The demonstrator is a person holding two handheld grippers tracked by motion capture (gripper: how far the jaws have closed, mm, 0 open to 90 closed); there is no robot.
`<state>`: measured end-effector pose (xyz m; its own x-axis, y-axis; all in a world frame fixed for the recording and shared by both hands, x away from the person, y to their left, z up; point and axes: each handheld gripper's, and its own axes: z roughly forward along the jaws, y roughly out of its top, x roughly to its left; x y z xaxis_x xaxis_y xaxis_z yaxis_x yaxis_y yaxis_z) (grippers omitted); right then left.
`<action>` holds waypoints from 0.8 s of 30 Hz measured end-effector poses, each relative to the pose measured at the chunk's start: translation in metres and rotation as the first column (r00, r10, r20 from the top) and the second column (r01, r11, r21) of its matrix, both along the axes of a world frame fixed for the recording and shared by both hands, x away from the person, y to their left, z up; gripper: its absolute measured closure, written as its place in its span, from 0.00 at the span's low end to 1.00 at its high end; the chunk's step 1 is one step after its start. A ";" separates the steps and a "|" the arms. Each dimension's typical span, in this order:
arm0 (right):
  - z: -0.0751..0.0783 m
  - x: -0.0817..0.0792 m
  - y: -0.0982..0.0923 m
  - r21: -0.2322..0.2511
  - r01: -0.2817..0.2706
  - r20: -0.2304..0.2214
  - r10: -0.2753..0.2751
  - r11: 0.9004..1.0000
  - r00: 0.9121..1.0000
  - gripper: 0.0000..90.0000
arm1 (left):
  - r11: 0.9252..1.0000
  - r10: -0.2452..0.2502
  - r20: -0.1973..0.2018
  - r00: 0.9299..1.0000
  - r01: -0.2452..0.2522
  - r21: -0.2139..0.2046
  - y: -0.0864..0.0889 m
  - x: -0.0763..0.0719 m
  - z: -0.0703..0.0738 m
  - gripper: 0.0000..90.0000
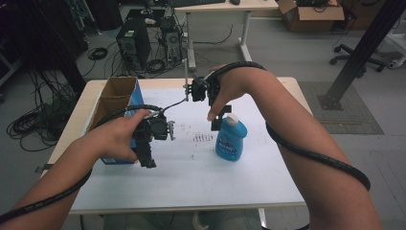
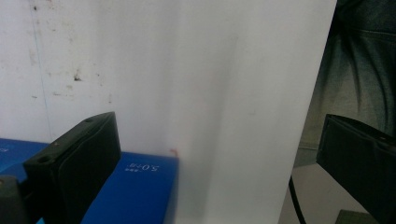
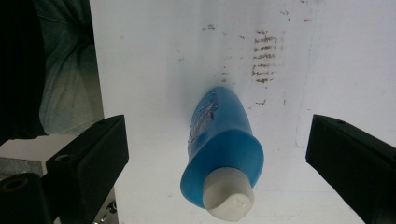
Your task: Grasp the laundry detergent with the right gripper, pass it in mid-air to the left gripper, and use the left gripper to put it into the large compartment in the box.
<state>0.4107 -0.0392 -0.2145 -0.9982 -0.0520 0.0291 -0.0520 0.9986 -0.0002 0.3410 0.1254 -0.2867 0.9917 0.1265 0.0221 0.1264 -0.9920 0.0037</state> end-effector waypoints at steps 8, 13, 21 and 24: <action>0.007 -0.002 -0.001 0.012 -0.003 0.016 0.003 1.000 1.000 0.07 | 1.000 0.002 0.006 1.000 -0.002 0.001 0.000 -0.002 0.004 0.00; 0.010 -0.004 -0.007 0.034 0.001 0.021 -0.002 0.999 1.000 0.07 | 1.000 -0.002 0.002 1.000 0.002 -0.003 -0.001 -0.002 0.003 0.00; 0.015 -0.009 -0.027 0.061 0.025 0.026 -0.026 0.998 0.999 0.07 | 1.000 -0.018 0.005 1.000 0.018 0.020 -0.007 -0.002 0.004 0.00; 0.018 -0.011 -0.035 0.066 0.032 0.031 -0.034 0.997 0.999 0.07 | 1.000 -0.013 0.006 1.000 0.013 0.017 -0.008 -0.002 0.005 0.00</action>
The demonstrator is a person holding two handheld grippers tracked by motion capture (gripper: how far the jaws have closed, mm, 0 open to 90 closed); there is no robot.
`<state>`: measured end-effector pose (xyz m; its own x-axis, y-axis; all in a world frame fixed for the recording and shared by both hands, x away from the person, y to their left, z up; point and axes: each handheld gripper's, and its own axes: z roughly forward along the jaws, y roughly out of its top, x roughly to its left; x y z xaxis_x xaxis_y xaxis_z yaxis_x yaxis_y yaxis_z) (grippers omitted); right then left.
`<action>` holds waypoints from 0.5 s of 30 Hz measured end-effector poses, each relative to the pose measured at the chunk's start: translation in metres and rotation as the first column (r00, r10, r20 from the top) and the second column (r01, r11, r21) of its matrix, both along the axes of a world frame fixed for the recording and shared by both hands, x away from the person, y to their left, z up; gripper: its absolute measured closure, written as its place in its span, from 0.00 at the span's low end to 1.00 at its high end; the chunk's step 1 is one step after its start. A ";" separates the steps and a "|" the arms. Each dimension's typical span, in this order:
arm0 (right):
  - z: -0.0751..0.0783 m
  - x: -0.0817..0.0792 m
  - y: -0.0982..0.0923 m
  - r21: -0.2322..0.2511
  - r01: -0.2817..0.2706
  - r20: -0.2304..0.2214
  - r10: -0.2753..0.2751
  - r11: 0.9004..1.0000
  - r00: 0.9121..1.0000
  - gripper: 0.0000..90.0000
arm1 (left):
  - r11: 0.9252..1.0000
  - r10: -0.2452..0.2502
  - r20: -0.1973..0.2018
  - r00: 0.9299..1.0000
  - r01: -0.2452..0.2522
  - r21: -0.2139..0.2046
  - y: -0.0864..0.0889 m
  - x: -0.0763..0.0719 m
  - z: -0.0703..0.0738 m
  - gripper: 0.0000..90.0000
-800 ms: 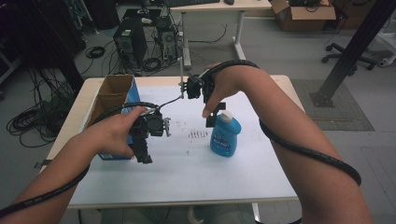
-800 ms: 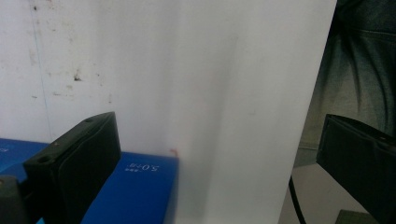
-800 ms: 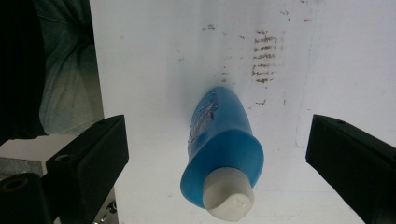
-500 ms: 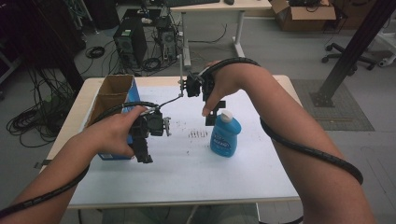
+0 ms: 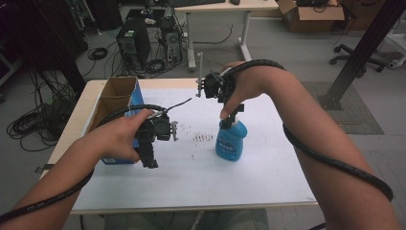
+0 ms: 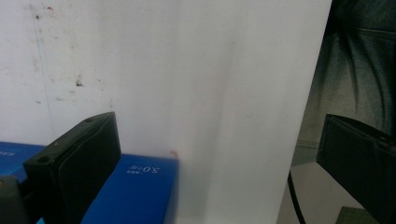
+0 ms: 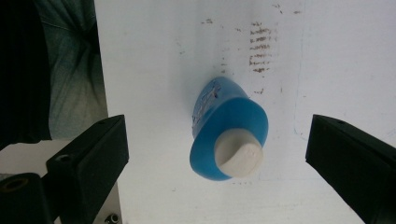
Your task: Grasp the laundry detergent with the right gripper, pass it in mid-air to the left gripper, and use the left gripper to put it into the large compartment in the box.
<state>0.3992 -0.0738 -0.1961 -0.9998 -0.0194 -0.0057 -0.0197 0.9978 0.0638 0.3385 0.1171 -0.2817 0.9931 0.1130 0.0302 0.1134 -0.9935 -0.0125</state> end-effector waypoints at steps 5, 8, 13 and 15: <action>0.003 -0.004 -0.011 0.010 0.011 0.008 -0.011 1.000 1.000 0.07 | 1.000 -0.003 0.001 1.000 0.003 0.001 -0.002 0.000 0.001 0.00; 0.004 -0.008 -0.022 0.024 0.021 0.018 -0.021 0.999 1.000 0.06 | 1.000 -0.004 0.001 1.000 0.004 0.002 -0.003 -0.001 0.000 0.00; 0.002 -0.014 -0.035 0.048 0.022 0.031 -0.023 0.999 0.999 0.06 | 1.000 -0.008 0.001 1.000 0.008 0.001 -0.004 -0.001 0.002 0.00; 0.001 -0.017 -0.042 0.068 0.027 0.032 -0.029 0.997 0.999 0.06 | 1.000 -0.007 0.007 1.000 0.007 -0.006 -0.004 -0.001 0.003 0.00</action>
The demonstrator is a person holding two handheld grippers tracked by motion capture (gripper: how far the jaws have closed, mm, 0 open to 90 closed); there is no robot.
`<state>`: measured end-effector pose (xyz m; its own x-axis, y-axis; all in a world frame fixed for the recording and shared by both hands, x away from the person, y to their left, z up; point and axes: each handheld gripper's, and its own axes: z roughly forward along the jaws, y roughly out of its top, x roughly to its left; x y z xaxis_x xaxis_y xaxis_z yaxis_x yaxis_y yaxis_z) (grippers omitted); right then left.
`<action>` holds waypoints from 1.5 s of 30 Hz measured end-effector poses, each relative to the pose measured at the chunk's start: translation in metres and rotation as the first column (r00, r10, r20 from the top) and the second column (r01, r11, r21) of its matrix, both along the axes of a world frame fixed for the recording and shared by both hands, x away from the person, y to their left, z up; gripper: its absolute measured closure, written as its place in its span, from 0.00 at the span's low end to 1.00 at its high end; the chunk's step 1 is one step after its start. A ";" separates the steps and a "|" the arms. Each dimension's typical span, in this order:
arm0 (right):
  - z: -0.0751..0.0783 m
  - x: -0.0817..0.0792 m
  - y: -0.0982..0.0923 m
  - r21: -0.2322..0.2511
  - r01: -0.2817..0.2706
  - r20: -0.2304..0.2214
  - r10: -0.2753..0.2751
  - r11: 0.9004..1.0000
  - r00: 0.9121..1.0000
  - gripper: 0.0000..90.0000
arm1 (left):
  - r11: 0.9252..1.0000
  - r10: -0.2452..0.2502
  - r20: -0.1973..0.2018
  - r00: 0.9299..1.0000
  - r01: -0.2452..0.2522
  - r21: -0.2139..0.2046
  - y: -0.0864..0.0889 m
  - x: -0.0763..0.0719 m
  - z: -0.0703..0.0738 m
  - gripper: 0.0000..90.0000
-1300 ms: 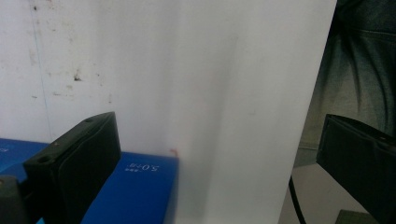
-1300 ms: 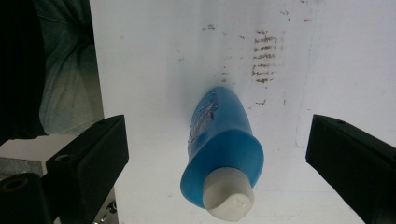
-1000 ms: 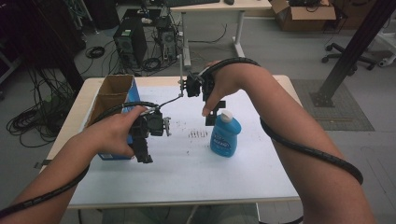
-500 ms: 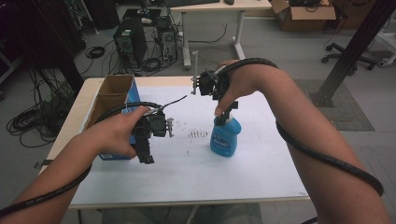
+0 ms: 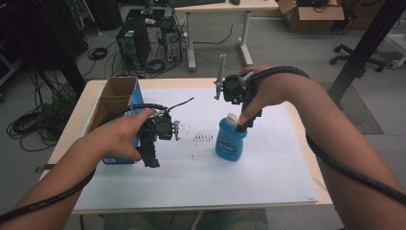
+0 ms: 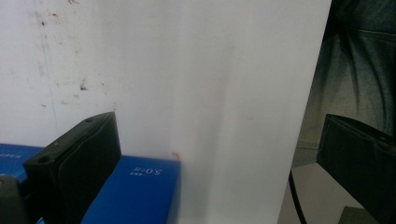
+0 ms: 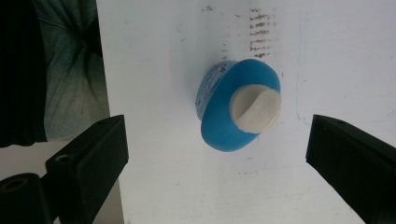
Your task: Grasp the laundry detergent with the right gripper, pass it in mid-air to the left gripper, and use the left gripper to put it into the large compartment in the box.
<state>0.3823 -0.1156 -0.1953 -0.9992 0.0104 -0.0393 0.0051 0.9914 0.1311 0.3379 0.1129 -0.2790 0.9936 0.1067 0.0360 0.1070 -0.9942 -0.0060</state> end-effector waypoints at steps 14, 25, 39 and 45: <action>-0.014 -0.005 -0.041 0.118 0.050 -0.002 -0.050 0.992 0.999 0.06 | 1.000 0.001 0.000 1.000 -0.001 0.005 0.003 0.000 0.000 0.00; -0.046 -0.003 -0.081 0.253 0.121 -0.035 -0.116 0.960 0.993 0.05 | 1.000 0.000 0.007 1.000 -0.001 0.011 0.005 0.000 0.002 0.00; -0.102 -0.003 -0.119 0.405 0.196 -0.071 -0.183 0.893 0.981 0.05 | 1.000 0.011 0.008 1.000 -0.011 0.014 0.004 0.000 0.002 0.00; -0.120 -0.005 -0.130 0.493 0.212 -0.056 -0.212 0.844 0.976 0.05 | 1.000 0.001 0.010 1.000 -0.002 0.016 0.003 0.000 0.002 0.00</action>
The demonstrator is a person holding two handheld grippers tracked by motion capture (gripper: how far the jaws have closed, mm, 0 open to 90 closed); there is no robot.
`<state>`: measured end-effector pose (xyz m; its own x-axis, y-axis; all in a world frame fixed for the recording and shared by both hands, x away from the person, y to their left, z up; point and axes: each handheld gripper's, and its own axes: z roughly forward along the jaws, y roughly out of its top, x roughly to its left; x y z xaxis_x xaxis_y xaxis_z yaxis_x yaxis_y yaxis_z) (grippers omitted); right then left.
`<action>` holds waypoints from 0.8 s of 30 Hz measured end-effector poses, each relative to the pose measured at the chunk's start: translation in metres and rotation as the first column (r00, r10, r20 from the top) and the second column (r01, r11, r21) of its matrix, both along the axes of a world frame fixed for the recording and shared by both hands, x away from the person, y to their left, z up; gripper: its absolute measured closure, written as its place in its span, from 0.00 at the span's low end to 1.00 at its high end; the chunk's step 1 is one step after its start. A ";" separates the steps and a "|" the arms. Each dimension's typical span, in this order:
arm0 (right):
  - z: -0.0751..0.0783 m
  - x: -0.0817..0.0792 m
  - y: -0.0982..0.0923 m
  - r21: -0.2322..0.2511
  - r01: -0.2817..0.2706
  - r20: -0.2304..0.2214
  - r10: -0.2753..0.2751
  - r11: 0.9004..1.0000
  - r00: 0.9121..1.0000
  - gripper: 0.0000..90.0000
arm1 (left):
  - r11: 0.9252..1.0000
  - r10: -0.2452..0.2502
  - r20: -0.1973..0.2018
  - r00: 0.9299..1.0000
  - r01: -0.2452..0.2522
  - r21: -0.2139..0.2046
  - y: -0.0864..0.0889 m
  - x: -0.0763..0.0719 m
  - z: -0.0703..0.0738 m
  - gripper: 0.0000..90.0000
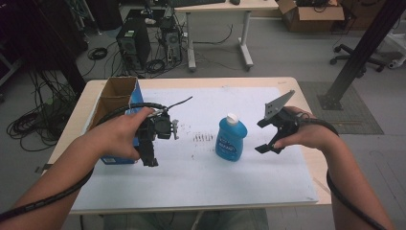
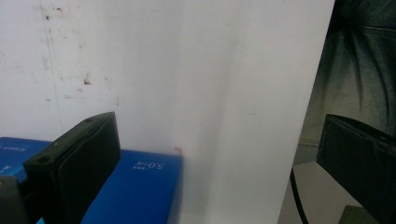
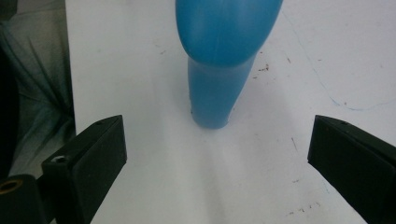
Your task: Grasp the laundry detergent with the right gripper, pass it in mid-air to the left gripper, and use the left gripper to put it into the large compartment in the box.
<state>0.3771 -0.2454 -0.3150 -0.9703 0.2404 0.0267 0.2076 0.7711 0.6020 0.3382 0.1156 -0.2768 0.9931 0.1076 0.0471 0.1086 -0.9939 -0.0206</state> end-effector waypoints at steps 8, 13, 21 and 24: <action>-0.023 -0.004 -0.007 0.114 0.029 0.011 -0.031 0.993 0.999 0.05 | 1.000 -0.004 0.004 1.000 0.004 -0.007 -0.001 0.000 0.000 0.00; -0.038 -0.004 -0.009 0.163 0.060 0.006 -0.062 0.985 0.998 0.04 | 1.000 -0.004 0.001 1.000 0.004 -0.006 -0.001 0.000 -0.001 0.00; -0.058 -0.004 -0.009 0.232 0.099 0.001 -0.102 0.968 0.995 0.04 | 1.000 -0.006 0.003 1.000 0.006 -0.011 -0.001 0.000 -0.001 0.00; -0.064 -0.003 -0.008 0.252 0.110 0.002 -0.114 0.962 0.993 0.03 | 1.000 -0.008 0.001 1.000 0.008 -0.012 -0.002 0.000 -0.001 0.00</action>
<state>0.3739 -0.2531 -0.3793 -0.9384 0.3352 0.0839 0.2722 0.5674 0.7772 0.3384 0.1140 -0.2777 0.9938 0.1006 0.0471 0.1011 -0.9948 -0.0085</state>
